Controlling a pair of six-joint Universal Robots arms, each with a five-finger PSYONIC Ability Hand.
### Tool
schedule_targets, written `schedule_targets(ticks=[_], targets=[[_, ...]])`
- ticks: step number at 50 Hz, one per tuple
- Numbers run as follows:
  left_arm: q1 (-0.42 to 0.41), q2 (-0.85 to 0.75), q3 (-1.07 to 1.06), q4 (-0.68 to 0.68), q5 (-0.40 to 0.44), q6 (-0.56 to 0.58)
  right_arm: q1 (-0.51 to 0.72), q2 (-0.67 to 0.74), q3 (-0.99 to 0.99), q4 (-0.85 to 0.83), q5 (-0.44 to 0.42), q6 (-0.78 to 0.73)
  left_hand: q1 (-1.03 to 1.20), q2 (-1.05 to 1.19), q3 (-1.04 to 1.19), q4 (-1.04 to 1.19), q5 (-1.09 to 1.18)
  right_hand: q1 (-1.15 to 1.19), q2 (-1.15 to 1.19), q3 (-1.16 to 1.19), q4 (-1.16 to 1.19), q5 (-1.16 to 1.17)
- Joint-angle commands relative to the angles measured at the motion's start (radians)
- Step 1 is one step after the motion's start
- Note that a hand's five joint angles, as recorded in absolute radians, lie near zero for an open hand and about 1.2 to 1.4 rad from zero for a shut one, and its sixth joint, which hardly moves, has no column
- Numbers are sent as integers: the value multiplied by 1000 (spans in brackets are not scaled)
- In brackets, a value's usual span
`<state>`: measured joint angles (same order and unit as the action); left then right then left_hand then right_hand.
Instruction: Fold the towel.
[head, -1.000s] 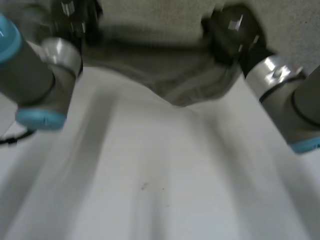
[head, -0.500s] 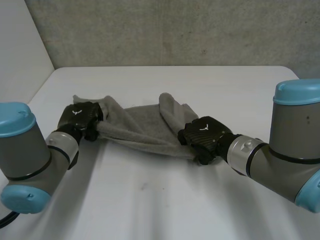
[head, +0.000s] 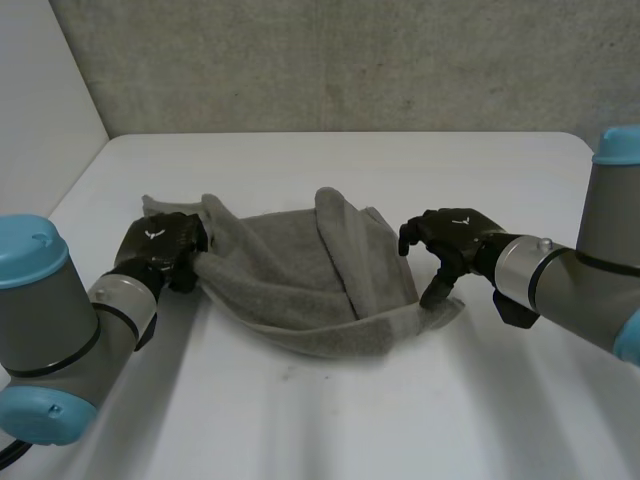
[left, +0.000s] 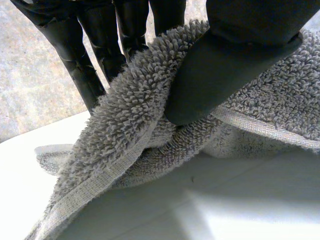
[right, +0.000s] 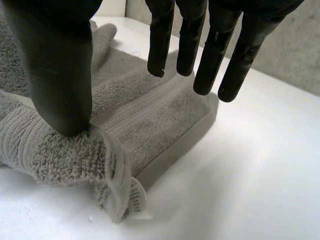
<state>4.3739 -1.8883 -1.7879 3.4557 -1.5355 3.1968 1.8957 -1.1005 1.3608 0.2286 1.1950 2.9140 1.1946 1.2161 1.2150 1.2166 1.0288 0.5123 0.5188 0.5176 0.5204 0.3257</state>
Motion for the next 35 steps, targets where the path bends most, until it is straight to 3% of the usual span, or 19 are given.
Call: schedule_targets(ticks=[1, 5, 14, 35], targets=[[-2, 1, -2, -1, 0, 0, -4, 96, -91, 133, -21, -13, 202, 180, 181, 180, 193, 4, -2, -1, -4, 16], [-2, 1, -2, -1, 0, 0, -3, 103, -68, 189, -38, -16, 202, 180, 181, 180, 193, 16, 9, 11, 8, 28], [-2, -6, 2, 0, 0, 0, 2, 57, 37, 134, -38, -25, 202, 180, 181, 180, 193, 192, 186, 187, 184, 204], [1, -15, 10, 0, 0, 0, 37, -21, 201, 51, -14, -27, 202, 180, 181, 180, 193, 113, 106, 108, 105, 125]])
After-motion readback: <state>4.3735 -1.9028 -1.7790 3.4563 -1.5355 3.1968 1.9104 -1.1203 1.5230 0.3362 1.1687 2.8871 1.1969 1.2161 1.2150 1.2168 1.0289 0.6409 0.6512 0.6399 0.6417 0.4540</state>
